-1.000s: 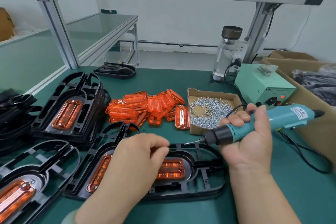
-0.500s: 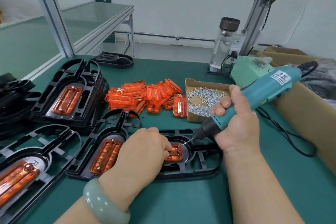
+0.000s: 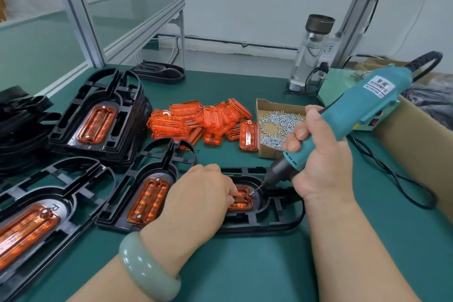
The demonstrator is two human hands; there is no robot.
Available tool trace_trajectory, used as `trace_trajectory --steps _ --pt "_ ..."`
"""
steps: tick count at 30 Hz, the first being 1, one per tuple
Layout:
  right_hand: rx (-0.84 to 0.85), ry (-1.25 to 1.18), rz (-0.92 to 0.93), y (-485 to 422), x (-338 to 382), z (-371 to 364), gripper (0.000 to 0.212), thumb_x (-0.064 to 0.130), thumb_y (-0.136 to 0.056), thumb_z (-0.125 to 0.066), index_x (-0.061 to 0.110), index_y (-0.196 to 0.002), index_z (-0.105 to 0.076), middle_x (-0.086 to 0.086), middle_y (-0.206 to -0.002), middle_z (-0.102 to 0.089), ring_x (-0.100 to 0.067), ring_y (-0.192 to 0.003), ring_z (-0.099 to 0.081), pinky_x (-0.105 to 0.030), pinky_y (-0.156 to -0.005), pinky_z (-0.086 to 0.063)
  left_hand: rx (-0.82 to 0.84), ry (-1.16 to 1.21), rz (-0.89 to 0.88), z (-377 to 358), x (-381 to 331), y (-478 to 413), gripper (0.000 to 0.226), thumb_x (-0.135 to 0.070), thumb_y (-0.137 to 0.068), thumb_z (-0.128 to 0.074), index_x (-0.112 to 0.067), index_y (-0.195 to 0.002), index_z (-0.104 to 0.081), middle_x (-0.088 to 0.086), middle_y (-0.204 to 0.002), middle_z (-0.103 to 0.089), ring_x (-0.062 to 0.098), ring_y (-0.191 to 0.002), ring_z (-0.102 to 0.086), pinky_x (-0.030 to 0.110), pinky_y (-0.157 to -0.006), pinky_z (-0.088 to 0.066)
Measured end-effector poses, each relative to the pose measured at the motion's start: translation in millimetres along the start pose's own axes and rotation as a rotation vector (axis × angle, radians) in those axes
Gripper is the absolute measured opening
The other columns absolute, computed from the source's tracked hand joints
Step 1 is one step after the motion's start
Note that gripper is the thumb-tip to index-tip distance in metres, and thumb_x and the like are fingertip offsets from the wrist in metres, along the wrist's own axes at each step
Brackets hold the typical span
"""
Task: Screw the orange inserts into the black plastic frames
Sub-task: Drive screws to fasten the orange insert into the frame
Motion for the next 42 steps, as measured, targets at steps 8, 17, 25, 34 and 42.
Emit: trace_trajectory --steps 8,17,25,34,42 --pt "0.082 0.051 0.029 4.5 5.5 -15.9 0.001 0.018 -0.084 -0.058 0.019 -0.084 -0.057 0.005 -0.056 -0.046 -0.01 -0.043 -0.044 -0.02 -0.046 -0.039 -0.016 -0.016 0.0 0.4 0.1 -0.1 0.027 -0.037 -0.095 -0.048 -0.041 -0.119 -0.061 -0.01 -0.106 -0.05 0.012 -0.106 -0.045 0.023 -0.087 -0.037" --pt "0.282 0.182 0.074 11.4 7.6 -47.3 0.009 0.014 -0.085 -0.059 0.015 -0.093 -0.054 0.005 -0.053 -0.049 -0.013 -0.043 -0.045 -0.024 -0.049 -0.04 0.017 -0.053 -0.006 1.7 -3.6 0.0 0.026 -0.032 -0.095 -0.05 -0.039 -0.118 -0.062 -0.01 -0.095 -0.043 0.014 -0.104 -0.046 0.023 -0.084 -0.038" --pt "0.424 0.193 0.035 16.8 0.7 -70.0 0.022 0.026 -0.078 -0.067 0.016 -0.096 -0.057 0.006 -0.053 -0.048 -0.011 -0.042 -0.042 -0.021 -0.048 -0.039 0.101 -0.111 -0.009 4.9 -11.9 -4.3 0.02 -0.027 -0.092 -0.05 -0.026 -0.102 -0.067 -0.001 -0.102 -0.056 0.021 -0.1 -0.054 0.032 -0.084 -0.046" --pt "0.367 0.083 -0.009 14.2 0.4 -57.6 0.013 0.017 -0.086 -0.051 0.012 -0.098 -0.053 0.005 -0.055 -0.045 -0.009 -0.041 -0.041 -0.02 -0.048 -0.038 0.13 -0.127 0.032 3.9 -10.7 -5.5 0.023 -0.031 -0.092 -0.053 -0.028 -0.109 -0.067 0.0 -0.109 -0.056 0.022 -0.105 -0.054 0.034 -0.09 -0.047" --pt "0.383 0.081 0.005 14.4 0.2 -59.6 0.012 0.012 -0.084 -0.059 0.022 -0.079 -0.058 0.006 -0.052 -0.045 -0.01 -0.04 -0.039 -0.022 -0.048 -0.038 0.096 -0.177 0.014 3.2 -12.5 -6.3 0.018 -0.031 -0.091 -0.052 -0.025 -0.1 -0.067 -0.001 -0.101 -0.054 0.022 -0.096 -0.055 0.033 -0.082 -0.048"
Point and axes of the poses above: each hand's wrist, its own y-axis away from the middle knuckle, its own z-axis out of the back of the hand, x = y × z, the point moved 9 cm from there along -y, towards the middle knuckle
